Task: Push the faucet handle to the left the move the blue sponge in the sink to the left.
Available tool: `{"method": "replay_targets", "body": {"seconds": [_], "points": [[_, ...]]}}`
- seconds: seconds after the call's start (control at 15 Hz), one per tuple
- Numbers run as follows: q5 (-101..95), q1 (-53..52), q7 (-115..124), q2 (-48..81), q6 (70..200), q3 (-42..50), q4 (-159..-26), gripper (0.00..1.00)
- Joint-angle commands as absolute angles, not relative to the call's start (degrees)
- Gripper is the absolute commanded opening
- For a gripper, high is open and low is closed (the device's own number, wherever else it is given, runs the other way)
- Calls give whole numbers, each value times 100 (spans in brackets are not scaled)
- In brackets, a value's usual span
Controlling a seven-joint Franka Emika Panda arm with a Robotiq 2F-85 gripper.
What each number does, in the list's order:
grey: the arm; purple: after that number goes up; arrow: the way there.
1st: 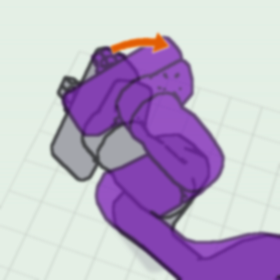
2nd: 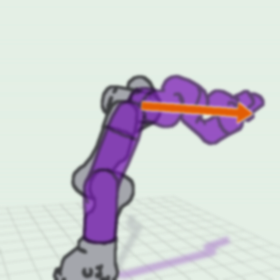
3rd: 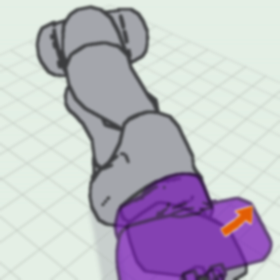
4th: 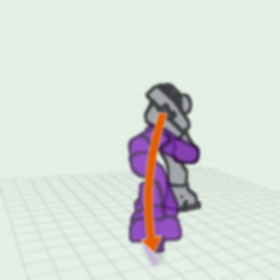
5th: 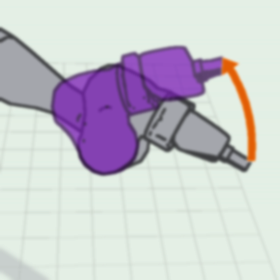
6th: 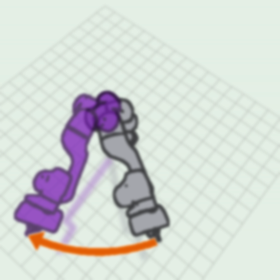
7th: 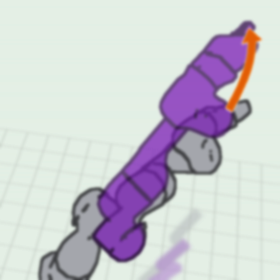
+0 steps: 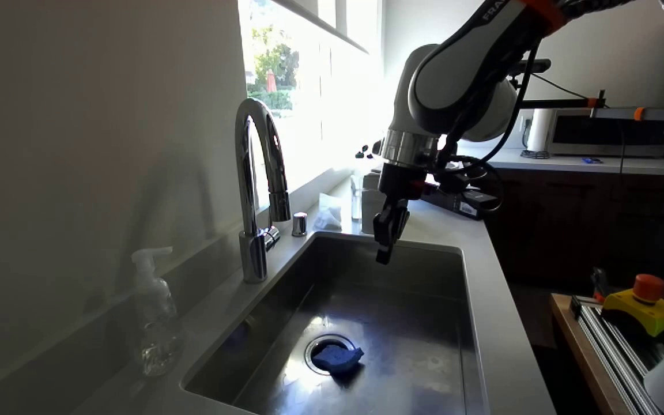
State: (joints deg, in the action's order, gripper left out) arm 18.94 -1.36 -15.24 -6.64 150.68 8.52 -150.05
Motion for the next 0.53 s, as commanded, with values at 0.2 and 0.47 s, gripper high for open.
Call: {"method": "replay_targets", "body": {"seconds": [0.2, 0.47], "points": [[1897, -39, -1518, -678, 15052, 758, -14996, 1], [1947, -50, -1222, 44, 15316, 680, -14631, 0]]}}
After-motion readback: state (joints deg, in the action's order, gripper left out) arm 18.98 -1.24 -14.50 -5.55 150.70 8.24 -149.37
